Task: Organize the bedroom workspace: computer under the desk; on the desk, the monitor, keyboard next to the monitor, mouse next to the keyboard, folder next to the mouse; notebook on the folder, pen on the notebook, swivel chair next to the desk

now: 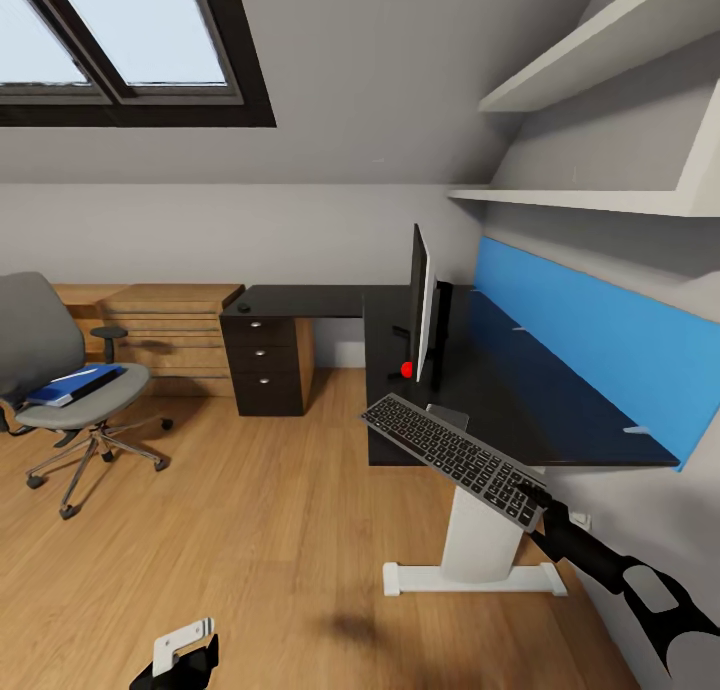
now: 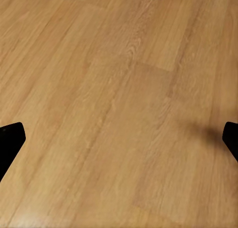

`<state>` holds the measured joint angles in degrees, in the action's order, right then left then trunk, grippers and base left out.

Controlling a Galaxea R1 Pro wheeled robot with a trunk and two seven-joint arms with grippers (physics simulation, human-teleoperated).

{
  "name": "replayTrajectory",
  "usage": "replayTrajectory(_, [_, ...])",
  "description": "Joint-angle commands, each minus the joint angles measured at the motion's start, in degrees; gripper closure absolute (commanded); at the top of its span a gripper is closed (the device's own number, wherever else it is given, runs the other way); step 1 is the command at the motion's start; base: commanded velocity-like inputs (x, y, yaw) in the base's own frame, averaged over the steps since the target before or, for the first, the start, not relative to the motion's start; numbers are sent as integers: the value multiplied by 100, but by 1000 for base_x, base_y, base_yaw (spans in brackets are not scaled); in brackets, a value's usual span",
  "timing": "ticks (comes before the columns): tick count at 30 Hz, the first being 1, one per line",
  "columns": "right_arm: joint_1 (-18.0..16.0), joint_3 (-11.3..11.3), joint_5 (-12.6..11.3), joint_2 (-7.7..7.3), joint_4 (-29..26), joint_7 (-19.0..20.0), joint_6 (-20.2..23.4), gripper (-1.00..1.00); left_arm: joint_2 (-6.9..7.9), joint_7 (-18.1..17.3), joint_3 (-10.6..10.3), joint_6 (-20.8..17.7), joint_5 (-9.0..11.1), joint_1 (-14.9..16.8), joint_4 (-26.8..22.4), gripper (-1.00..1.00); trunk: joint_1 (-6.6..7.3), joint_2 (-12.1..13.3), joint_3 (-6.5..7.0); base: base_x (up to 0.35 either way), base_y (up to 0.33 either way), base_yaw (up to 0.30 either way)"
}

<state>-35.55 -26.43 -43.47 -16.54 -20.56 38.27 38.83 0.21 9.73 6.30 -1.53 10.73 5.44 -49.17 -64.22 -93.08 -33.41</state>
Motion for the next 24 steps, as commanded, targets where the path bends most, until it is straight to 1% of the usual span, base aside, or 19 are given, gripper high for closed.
replayTrajectory(1, [-5, -28, -4, 2, 2, 5, 36, -100, 3, 20, -10, -17, 52, 1, -9, -100, 0, -3, -6, 0, 0, 0])
replayTrajectory(11, [-5, -28, 2, 2, 0, 2, 36, -100, 2, 20, -14, -20, 52, 1, -5, -100, 0, -3, -6, 0, 0, 0])
replayTrajectory(12, [-5, -28, 3, 2, 0, 1, 36, 100, 3, 20, -15, -20, 52, 1, -7, -100, 0, -3, -6, 0, 0, 0])
replayTrajectory(24, [-5, -28, 5, 2, 0, -1, 37, 100, 3, 20, -12, -19, 52, 1, -13, -100, 0, -3, -6, 0, 0, 0])
